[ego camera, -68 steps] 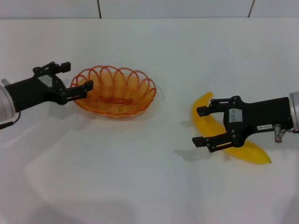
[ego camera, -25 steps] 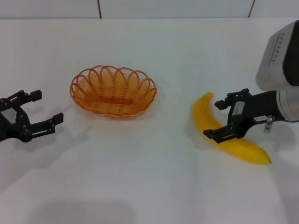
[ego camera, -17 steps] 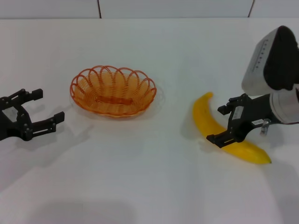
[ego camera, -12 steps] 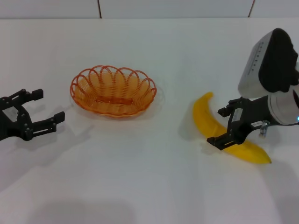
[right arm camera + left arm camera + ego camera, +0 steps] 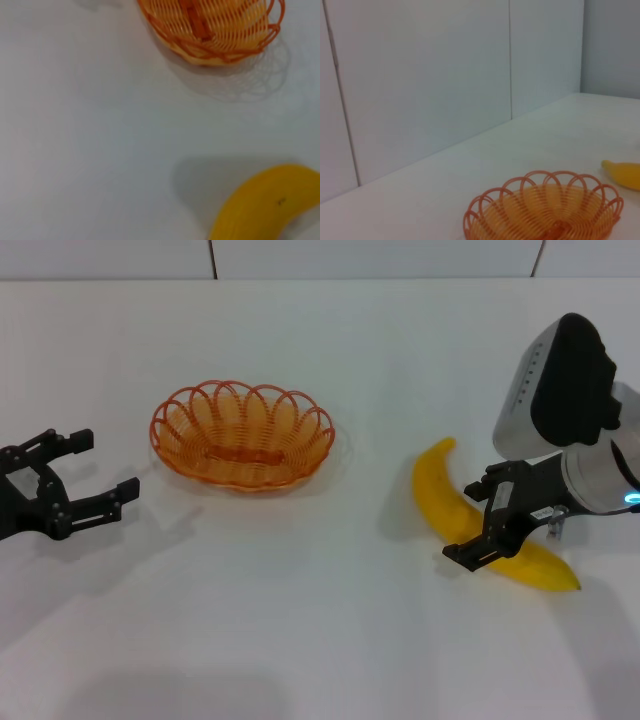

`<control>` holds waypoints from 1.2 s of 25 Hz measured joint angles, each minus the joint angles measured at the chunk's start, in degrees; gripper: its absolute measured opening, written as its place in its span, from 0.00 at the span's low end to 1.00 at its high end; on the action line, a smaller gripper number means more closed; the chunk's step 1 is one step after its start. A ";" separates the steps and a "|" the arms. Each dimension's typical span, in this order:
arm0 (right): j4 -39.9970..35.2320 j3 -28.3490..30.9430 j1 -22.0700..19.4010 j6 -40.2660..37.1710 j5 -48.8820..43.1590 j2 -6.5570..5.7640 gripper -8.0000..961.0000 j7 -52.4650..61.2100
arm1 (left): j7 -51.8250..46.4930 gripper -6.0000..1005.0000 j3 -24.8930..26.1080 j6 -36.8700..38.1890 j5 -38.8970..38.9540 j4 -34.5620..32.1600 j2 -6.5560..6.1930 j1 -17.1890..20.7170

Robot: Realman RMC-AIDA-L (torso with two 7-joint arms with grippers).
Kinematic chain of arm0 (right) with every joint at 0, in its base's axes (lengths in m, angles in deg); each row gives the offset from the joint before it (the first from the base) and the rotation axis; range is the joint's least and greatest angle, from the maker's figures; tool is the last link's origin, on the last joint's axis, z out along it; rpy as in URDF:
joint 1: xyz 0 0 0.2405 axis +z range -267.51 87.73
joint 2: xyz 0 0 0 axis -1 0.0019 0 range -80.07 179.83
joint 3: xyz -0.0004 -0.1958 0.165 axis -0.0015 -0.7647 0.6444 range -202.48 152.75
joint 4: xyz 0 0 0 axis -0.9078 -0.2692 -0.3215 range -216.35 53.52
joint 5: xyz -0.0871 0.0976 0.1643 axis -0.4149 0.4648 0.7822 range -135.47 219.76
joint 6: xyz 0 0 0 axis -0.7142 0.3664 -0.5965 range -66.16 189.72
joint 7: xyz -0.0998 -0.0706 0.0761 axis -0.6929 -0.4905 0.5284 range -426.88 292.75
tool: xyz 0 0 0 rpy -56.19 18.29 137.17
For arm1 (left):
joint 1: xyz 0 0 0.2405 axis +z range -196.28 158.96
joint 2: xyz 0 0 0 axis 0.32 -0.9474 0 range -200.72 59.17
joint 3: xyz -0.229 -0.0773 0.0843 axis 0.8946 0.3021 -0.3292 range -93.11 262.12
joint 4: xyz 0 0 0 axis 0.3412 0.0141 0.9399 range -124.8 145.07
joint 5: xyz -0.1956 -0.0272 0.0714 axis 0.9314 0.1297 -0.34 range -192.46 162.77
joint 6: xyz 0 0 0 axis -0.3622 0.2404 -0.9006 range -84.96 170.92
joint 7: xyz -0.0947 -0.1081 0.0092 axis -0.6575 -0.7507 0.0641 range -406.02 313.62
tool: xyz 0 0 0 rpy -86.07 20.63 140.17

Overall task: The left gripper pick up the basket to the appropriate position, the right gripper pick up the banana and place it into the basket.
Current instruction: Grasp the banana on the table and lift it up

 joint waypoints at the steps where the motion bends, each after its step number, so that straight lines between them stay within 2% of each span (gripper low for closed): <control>1: 0.40 -0.02 0.25 0.00 -0.16 0.00 0.84 0.05 | 0.00 0.90 0.04 0.00 0.00 0.00 0.00 -0.02; 7: 2.33 -0.47 1.69 0.60 -0.67 0.00 0.84 0.63 | 0.00 0.90 0.08 0.00 0.00 0.05 0.00 -0.02; 23: 2.36 0.01 2.05 0.95 -0.53 -0.09 0.81 1.48 | 0.00 0.90 0.08 -0.09 0.00 0.09 0.00 -0.02; 26: 2.56 0.01 2.23 0.89 -0.58 -0.11 0.59 1.48 | 0.00 0.90 0.08 -0.09 0.01 0.09 0.00 -0.02; 30: 0.62 0.37 1.69 0.89 -0.31 -0.15 0.56 1.48 | 0.00 0.90 0.14 -0.09 0.01 0.09 0.00 -0.02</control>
